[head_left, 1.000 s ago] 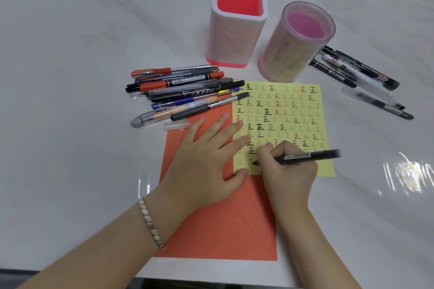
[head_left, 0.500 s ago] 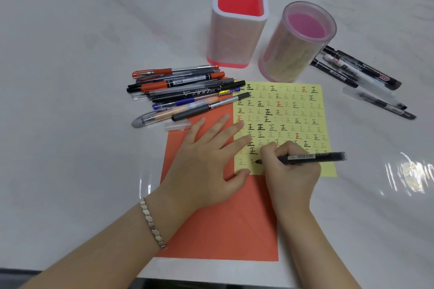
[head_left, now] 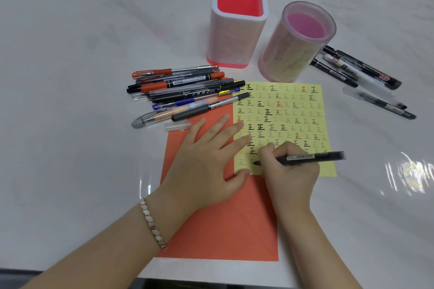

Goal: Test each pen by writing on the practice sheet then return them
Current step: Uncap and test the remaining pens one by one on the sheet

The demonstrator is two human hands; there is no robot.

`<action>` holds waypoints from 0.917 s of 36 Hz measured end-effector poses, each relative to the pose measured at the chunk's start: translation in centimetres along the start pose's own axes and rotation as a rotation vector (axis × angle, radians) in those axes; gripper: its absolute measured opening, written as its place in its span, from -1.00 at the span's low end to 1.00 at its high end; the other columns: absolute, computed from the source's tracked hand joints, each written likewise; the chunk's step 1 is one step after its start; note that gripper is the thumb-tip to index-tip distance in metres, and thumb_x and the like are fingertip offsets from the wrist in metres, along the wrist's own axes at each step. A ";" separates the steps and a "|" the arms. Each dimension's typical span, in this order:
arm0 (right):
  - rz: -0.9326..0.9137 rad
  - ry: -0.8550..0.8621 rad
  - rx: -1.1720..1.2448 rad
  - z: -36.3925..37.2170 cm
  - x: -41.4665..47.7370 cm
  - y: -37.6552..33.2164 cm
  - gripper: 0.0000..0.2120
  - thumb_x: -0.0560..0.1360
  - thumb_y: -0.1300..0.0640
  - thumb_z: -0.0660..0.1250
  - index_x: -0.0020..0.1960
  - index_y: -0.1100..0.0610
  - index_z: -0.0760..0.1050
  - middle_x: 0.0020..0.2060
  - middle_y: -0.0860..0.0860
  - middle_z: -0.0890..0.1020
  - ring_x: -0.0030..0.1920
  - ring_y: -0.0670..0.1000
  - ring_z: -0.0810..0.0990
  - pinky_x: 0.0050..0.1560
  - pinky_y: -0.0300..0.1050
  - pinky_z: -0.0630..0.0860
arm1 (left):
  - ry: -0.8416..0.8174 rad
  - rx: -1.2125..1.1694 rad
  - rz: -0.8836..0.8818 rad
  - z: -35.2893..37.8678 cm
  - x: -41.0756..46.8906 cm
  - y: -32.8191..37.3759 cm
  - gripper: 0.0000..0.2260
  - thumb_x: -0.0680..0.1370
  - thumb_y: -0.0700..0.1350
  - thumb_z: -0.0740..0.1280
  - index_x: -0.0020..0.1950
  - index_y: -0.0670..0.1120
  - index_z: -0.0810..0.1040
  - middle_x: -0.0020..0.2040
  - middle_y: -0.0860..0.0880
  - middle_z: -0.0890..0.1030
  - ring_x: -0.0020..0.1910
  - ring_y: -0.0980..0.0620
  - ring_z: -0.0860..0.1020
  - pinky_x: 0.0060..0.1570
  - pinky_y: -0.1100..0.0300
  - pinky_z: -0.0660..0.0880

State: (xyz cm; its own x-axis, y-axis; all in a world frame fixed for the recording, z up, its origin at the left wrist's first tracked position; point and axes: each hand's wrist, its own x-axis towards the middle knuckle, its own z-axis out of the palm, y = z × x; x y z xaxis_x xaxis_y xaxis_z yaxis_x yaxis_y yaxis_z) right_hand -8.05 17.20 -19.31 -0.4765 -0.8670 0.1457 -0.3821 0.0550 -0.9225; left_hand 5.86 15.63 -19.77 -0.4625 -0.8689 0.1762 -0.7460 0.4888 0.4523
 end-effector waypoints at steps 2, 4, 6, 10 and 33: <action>0.001 -0.011 0.008 0.0 0.0 -0.1 -0.69 0.28 0.21 0.27 -0.56 0.12 0.21 -0.62 -0.06 0.34 -0.54 -0.16 0.31 -0.38 -0.45 0.26 | -0.003 0.001 0.001 0.0 0.0 0.0 -0.51 0.41 0.18 0.19 0.30 0.05 0.49 0.38 0.05 0.42 0.44 0.02 0.26 0.39 -0.08 0.06; -0.001 -0.024 0.006 0.0 -0.1 -0.1 -0.69 0.28 0.21 0.27 -0.55 0.12 0.21 -0.61 -0.06 0.35 -0.54 -0.16 0.31 -0.38 -0.45 0.27 | -0.008 0.001 0.001 0.0 0.0 0.0 -0.51 0.41 0.18 0.20 0.30 0.05 0.49 0.38 0.05 0.42 0.44 0.02 0.25 0.39 -0.07 0.05; -0.008 -0.032 -0.010 0.1 -0.1 -0.2 -0.70 0.28 0.21 0.27 -0.55 0.14 0.22 -0.60 -0.05 0.35 -0.54 -0.16 0.31 -0.38 -0.45 0.27 | -0.013 0.000 0.000 -0.1 0.0 0.0 -0.51 0.41 0.18 0.19 0.30 0.06 0.49 0.38 0.05 0.42 0.44 0.02 0.25 0.40 -0.06 0.04; 0.003 0.010 -0.046 0.1 -0.1 -0.3 -0.70 0.28 0.22 0.26 -0.53 0.27 0.21 -0.58 -0.02 0.31 -0.53 -0.13 0.27 -0.40 -0.43 0.26 | -0.024 0.012 0.000 -0.1 -0.1 0.0 -0.51 0.42 0.18 0.19 0.31 0.06 0.48 0.39 0.06 0.41 0.45 0.03 0.24 0.40 -0.06 0.04; 0.175 0.007 0.171 -2.1 0.7 -1.9 -0.69 0.46 0.23 0.36 -0.41 0.15 0.34 -0.63 -0.16 0.45 -0.52 -0.22 0.40 -0.44 -0.45 0.29 | 0.233 0.246 -0.054 -2.8 -1.1 -2.9 -0.75 0.41 -0.23 0.28 0.05 -0.18 0.59 -0.01 -0.13 0.59 -0.03 -0.12 0.50 -0.02 0.06 0.32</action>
State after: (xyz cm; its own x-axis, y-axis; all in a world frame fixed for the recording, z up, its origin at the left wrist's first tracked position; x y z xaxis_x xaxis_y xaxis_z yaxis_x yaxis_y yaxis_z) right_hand -9.33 17.51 -16.72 -0.5297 -0.8480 -0.0194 -0.1541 0.1187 -0.9809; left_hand 9.89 14.93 -18.81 -0.3190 -0.8745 0.3653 -0.8727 0.4214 0.2465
